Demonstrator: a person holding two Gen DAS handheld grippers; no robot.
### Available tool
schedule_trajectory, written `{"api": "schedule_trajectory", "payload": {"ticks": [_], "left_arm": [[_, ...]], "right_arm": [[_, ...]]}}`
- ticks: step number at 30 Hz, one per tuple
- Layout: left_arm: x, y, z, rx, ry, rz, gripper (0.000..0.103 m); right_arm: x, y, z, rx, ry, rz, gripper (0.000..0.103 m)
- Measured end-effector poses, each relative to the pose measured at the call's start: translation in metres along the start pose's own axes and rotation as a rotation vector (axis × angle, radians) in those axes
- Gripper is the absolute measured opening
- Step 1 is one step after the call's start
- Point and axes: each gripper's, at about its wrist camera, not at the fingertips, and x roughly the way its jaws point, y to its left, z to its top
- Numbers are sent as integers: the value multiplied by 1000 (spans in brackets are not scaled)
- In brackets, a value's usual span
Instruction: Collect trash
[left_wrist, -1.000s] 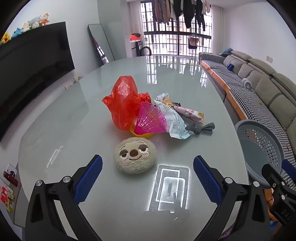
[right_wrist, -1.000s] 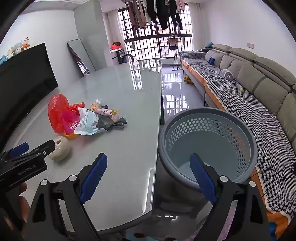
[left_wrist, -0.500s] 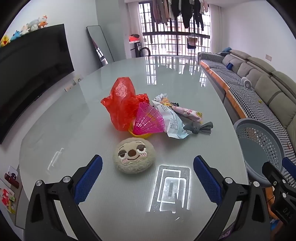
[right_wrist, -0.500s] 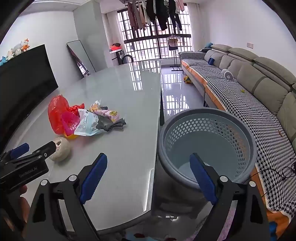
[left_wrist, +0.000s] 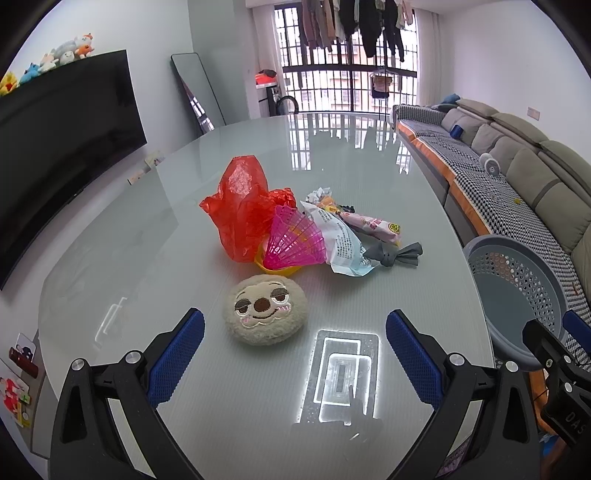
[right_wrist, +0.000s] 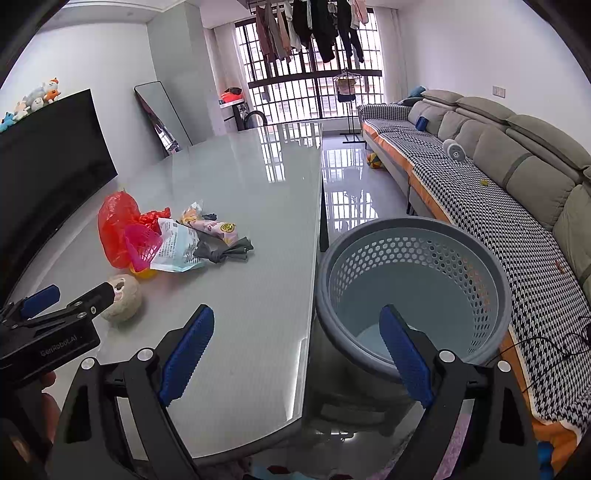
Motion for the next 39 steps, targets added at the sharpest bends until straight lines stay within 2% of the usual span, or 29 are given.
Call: {"api": "schedule_trajectory", "payload": {"ticks": [39], "left_arm": [[0,0,0,0,1,-1,97]], "right_arm": [[1,0,-1,2,-2,1,87]]}}
